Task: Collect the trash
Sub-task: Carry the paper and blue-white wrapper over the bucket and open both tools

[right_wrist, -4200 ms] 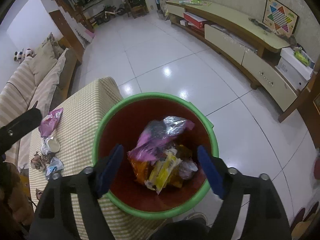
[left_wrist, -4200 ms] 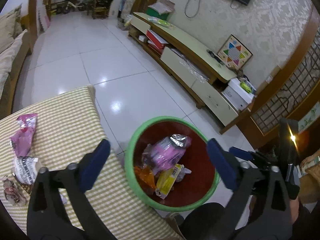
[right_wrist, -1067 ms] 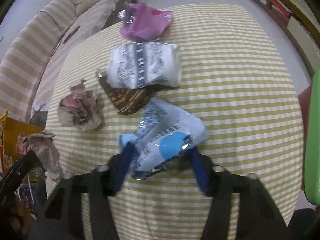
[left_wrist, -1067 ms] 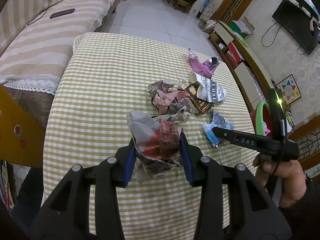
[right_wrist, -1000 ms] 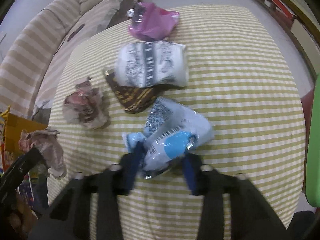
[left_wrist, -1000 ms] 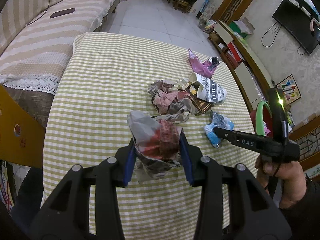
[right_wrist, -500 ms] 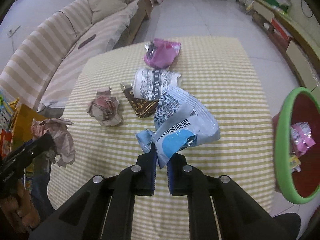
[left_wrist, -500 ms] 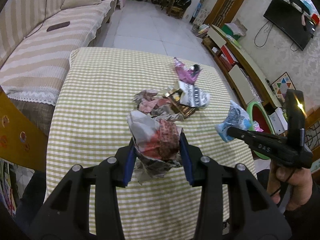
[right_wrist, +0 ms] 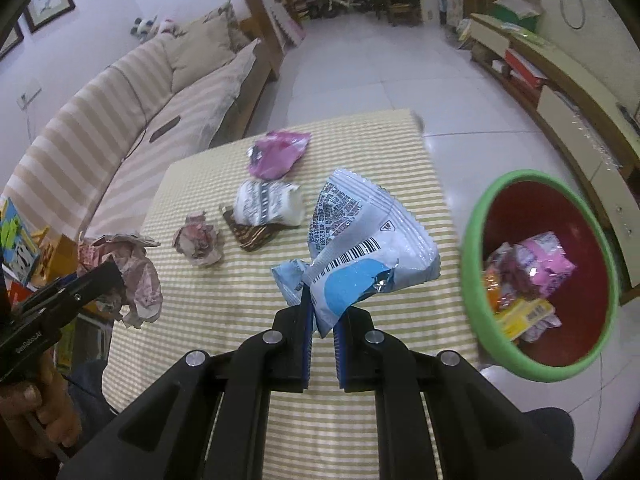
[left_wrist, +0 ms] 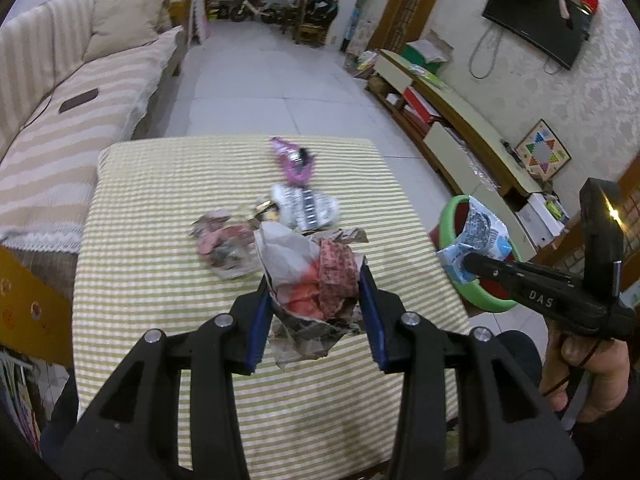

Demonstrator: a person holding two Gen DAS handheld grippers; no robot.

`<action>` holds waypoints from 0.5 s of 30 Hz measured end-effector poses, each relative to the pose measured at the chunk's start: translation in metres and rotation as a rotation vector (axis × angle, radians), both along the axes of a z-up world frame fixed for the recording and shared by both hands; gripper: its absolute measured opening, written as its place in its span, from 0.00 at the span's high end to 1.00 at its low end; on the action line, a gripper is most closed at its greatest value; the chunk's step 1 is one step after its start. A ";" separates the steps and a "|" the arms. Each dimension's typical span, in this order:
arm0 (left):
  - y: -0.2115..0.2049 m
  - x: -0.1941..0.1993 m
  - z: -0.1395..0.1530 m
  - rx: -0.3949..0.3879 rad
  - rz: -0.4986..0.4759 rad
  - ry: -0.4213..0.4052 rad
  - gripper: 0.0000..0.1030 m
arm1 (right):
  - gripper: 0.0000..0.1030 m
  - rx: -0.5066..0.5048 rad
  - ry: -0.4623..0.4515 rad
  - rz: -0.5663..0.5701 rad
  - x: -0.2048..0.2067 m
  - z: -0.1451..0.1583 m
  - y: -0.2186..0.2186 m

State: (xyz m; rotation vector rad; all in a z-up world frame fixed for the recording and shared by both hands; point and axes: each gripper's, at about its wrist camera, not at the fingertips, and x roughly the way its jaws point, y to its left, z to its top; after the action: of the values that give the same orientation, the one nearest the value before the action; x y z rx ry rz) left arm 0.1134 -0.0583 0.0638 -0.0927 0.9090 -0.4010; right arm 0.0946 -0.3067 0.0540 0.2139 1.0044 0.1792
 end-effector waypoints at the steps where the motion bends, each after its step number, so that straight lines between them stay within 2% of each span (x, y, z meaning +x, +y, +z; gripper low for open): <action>1: -0.006 0.001 0.003 -0.004 -0.012 -0.004 0.62 | 0.92 -0.001 -0.005 -0.013 -0.002 0.003 -0.008; 15: -0.106 0.016 0.026 -0.034 -0.183 -0.027 0.62 | 0.92 0.012 -0.052 -0.188 -0.021 0.023 -0.109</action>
State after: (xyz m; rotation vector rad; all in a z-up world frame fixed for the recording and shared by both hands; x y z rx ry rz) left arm 0.1290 -0.1641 0.0903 -0.0353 0.8869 -0.5865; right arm 0.0737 -0.4161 0.0767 0.3117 0.9265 0.0190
